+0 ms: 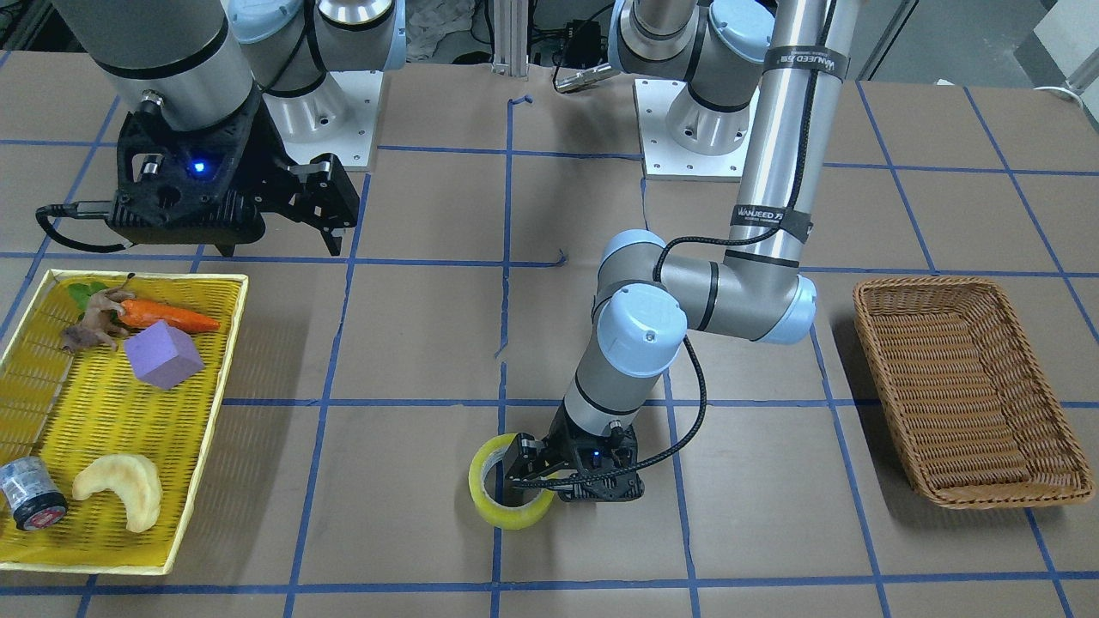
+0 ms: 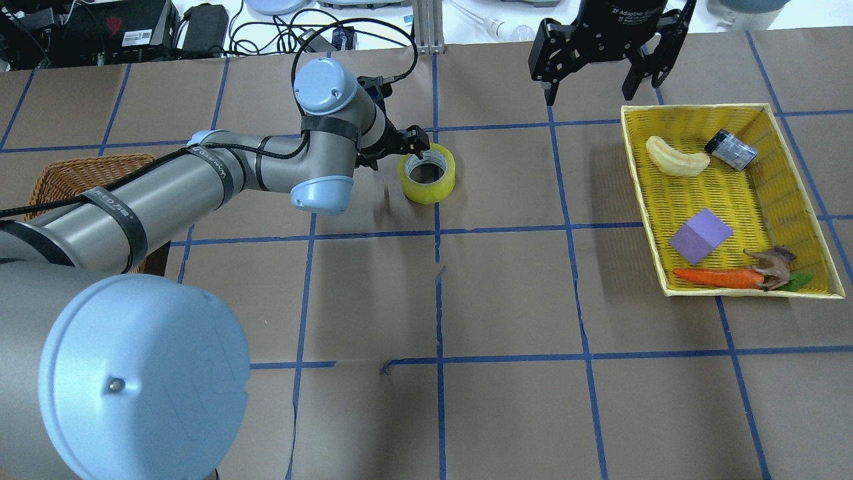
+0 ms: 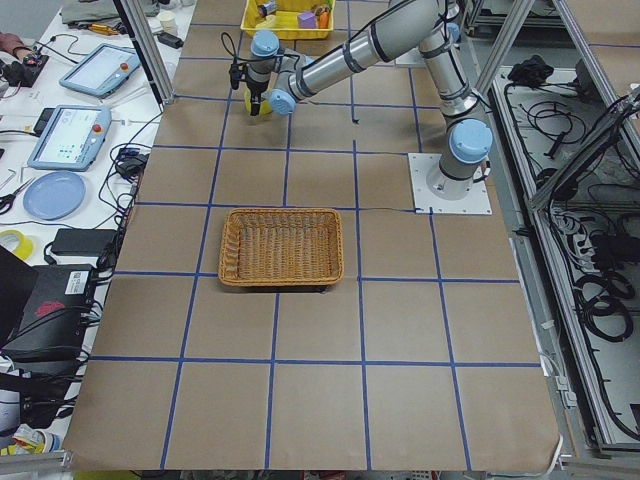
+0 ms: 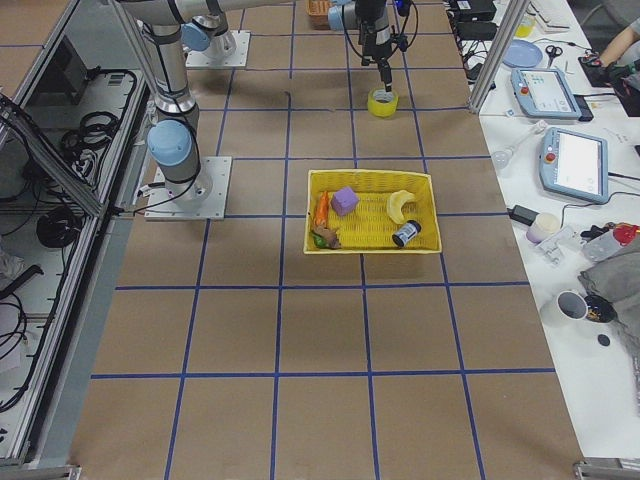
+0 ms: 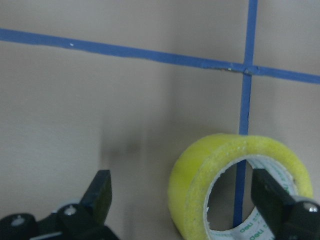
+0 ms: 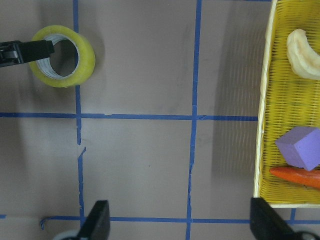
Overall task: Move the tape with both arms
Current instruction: 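Lower the left gripper onto the tape roll rim and close it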
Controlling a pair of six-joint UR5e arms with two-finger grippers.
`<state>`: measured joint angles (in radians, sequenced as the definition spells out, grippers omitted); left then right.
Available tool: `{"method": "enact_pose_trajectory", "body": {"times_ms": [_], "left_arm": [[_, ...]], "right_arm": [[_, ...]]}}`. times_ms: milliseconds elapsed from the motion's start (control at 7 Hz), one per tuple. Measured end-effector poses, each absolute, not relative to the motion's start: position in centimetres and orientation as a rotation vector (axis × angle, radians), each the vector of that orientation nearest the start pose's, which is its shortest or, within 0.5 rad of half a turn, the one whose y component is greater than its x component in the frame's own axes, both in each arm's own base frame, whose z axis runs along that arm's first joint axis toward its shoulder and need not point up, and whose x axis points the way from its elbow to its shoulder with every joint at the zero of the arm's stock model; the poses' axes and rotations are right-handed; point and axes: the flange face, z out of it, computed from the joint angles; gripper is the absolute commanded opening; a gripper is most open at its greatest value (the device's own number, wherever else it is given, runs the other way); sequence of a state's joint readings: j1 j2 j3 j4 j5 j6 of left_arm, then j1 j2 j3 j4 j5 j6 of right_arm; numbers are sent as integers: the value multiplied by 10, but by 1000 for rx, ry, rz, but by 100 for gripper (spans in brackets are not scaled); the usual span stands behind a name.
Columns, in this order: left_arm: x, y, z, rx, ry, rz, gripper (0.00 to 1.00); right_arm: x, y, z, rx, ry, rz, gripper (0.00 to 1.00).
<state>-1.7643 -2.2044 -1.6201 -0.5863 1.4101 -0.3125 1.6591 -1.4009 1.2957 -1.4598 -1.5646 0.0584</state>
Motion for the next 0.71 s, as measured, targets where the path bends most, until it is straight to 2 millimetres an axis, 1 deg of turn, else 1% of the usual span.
{"method": "enact_pose_trajectory", "body": {"times_ms": [143, 286, 429, 571, 714], "left_arm": [[-281, -636, 192, -145, 3340, -416, 100], [-282, -634, 191, -139, 3338, -407, 82], [-282, -633, 188, -138, 3337, -392, 40], [-282, -632, 184, -138, 3336, -366, 6], [-281, -631, 181, -139, 3334, -328, 0]], "right_arm": [[183, -546, 522, -49, 3136, 12, 100], [184, -546, 522, -50, 3136, 13, 100], [184, -546, 522, -54, 3136, 14, 100], [184, -546, 522, -59, 3137, 17, 100], [183, -545, 521, -62, 3137, 25, 100]]}}
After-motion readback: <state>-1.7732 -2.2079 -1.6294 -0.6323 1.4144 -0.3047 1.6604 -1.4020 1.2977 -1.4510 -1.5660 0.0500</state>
